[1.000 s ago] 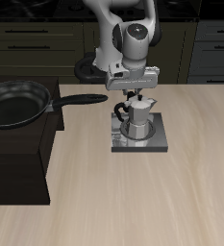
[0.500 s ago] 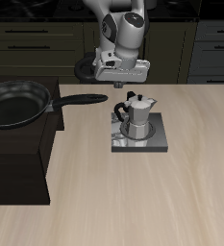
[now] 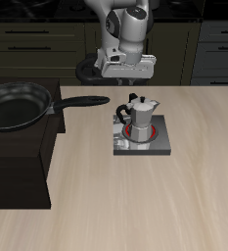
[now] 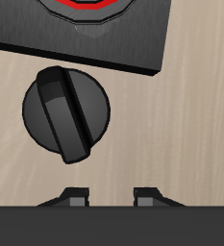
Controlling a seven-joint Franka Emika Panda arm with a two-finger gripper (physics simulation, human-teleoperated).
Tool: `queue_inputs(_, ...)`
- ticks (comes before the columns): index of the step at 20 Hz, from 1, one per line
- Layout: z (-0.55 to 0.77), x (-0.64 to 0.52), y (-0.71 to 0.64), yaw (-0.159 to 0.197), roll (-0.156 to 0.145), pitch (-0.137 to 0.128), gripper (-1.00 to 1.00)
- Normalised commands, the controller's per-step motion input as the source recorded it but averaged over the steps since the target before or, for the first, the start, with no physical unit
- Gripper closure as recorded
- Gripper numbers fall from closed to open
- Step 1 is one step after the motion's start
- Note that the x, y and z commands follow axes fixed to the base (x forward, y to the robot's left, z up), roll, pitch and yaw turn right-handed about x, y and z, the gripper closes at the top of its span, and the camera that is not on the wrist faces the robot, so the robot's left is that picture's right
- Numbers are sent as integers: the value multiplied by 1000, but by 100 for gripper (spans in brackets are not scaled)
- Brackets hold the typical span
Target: Place the moka pot on the stove and turn on the stove
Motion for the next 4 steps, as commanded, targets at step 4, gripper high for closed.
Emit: queue_inputs(4, 51, 95, 52, -38, 21, 11, -100)
